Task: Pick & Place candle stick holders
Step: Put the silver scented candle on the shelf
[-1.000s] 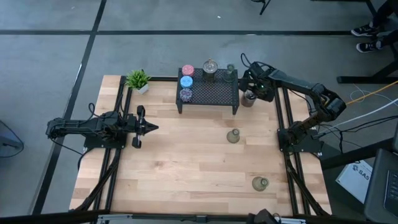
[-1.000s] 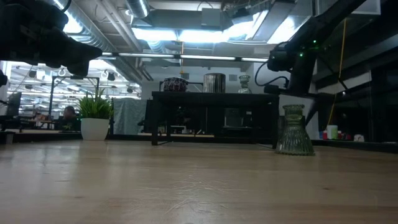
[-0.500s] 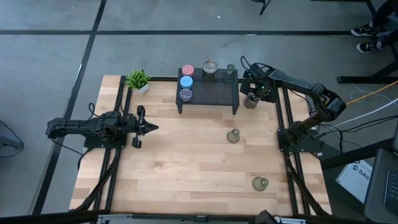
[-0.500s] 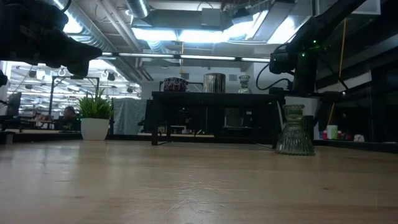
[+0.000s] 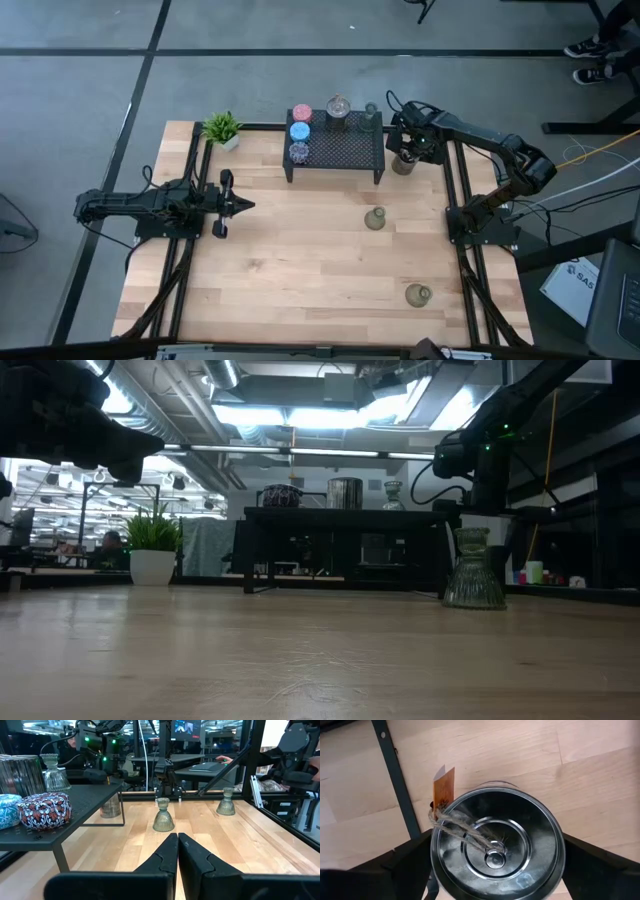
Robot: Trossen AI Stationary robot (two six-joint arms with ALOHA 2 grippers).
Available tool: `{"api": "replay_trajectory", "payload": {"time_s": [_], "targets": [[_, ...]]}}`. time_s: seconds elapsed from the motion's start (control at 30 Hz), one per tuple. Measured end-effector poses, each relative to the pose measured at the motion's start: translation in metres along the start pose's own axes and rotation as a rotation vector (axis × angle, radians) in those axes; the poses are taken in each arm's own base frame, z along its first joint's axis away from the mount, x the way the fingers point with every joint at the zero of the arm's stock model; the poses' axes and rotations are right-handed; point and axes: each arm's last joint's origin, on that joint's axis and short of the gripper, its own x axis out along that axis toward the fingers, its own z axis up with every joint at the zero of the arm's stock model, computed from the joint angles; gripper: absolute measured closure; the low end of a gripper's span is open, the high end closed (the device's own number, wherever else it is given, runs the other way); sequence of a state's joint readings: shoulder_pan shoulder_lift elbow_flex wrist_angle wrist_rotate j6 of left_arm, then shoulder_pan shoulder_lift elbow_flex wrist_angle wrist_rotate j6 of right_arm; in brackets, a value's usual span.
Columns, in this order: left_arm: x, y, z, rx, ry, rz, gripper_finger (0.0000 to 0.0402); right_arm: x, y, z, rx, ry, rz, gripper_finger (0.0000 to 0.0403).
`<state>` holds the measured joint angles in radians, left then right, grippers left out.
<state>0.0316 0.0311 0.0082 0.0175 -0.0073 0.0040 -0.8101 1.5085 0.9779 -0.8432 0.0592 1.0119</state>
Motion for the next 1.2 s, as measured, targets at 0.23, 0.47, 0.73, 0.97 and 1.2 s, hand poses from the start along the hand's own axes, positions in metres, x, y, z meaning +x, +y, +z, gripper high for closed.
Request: {"api": "replay_trajectory", "payload": {"time_s": [0.23,0.47,0.73,0.97,1.2], "targets": [[0.000,0.000,0.000,0.000,0.000,0.000,0.0394,-0.002,0.000,-0.004,-0.018,0.020,-0.001,0.0039],[0.000,0.000,0.000,0.000,0.000,0.000,0.0395,-0.012,-0.005,-0.009,-0.027,0.028,0.007,0.0039],[0.000,0.000,0.000,0.000,0.000,0.000,0.0394,-0.032,-0.013,-0.013,-0.041,0.029,0.006,0.0039],[0.000,0.000,0.000,0.000,0.000,0.000,0.0393,-0.066,-0.012,-0.009,-0.105,0.031,0.009,0.0039],[0.000,0.000,0.000,0.000,0.000,0.000,0.0395,-0.099,-0.004,-0.008,-0.216,0.026,0.042,0.0039]]}}
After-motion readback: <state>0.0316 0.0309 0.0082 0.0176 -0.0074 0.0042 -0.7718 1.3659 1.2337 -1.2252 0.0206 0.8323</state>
